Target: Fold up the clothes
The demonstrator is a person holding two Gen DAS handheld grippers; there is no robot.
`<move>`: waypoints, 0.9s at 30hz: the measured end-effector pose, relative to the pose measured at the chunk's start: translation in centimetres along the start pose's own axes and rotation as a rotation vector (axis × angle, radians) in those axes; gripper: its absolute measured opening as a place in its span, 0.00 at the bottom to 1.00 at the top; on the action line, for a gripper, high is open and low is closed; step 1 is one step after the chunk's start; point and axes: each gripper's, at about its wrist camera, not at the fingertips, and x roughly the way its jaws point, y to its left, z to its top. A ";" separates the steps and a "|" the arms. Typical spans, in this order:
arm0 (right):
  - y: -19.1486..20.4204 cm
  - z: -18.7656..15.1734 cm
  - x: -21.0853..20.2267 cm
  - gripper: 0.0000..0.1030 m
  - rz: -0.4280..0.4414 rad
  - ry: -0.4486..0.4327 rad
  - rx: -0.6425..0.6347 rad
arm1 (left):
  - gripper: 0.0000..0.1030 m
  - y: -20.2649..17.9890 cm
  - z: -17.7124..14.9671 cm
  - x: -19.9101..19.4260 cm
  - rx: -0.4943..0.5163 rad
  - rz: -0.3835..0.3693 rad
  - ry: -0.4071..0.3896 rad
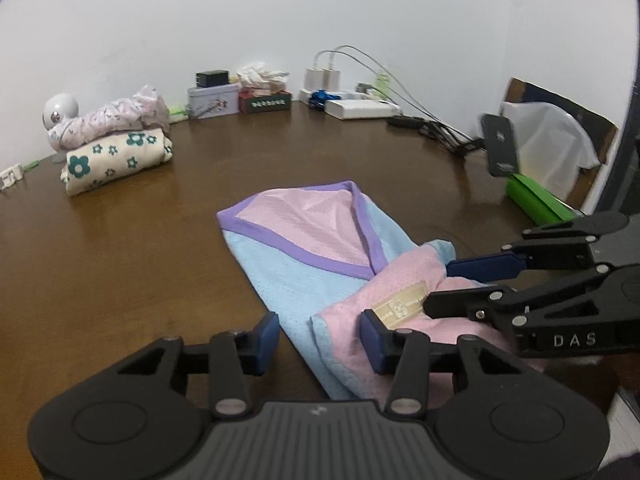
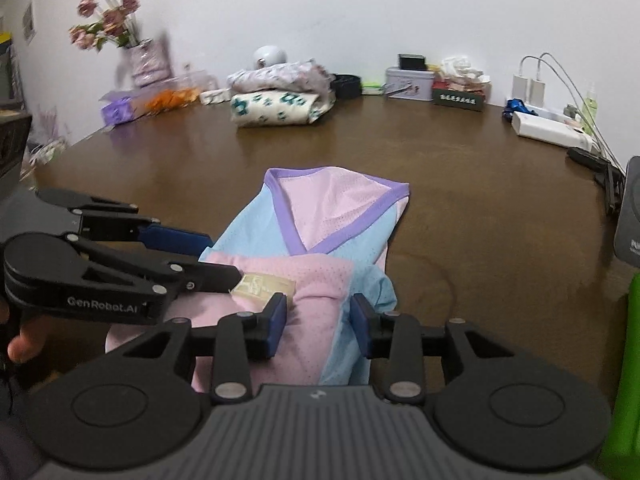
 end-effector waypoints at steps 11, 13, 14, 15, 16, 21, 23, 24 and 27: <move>1.5 -3.6 -10.7 0.64 0.157 -0.190 -0.271 | 0.66 -2.1 -4.2 -10.8 0.399 -0.243 -0.237; 1.5 -3.3 -10.4 0.64 0.202 -0.174 -0.304 | 0.68 -3.0 -5.0 -10.5 0.498 -0.304 -0.230; 1.3 -3.0 -9.6 0.64 0.195 -0.161 -0.289 | 0.68 -3.6 -5.3 -10.1 0.540 -0.312 -0.223; 1.0 -2.6 -8.8 0.63 0.185 -0.147 -0.270 | 0.68 -3.9 -5.4 -9.5 0.557 -0.315 -0.208; 0.8 -2.4 -8.1 0.63 0.175 -0.128 -0.250 | 0.68 -4.1 -5.3 -8.9 0.553 -0.316 -0.188; 0.3 -2.9 -5.5 0.50 0.155 -0.030 -0.207 | 0.68 -2.3 -4.2 -6.1 0.354 -0.264 -0.140; 0.6 -3.3 -4.6 0.49 0.120 -0.020 -0.185 | 0.70 -1.5 -3.7 -5.0 0.326 -0.230 -0.127; 0.8 -3.4 -4.1 0.49 0.102 -0.015 -0.174 | 0.70 -1.2 -3.5 -4.5 0.323 -0.217 -0.120; 1.2 -3.2 -2.8 0.49 0.055 -0.017 -0.126 | 0.70 -0.1 -3.0 -3.2 0.319 -0.180 -0.105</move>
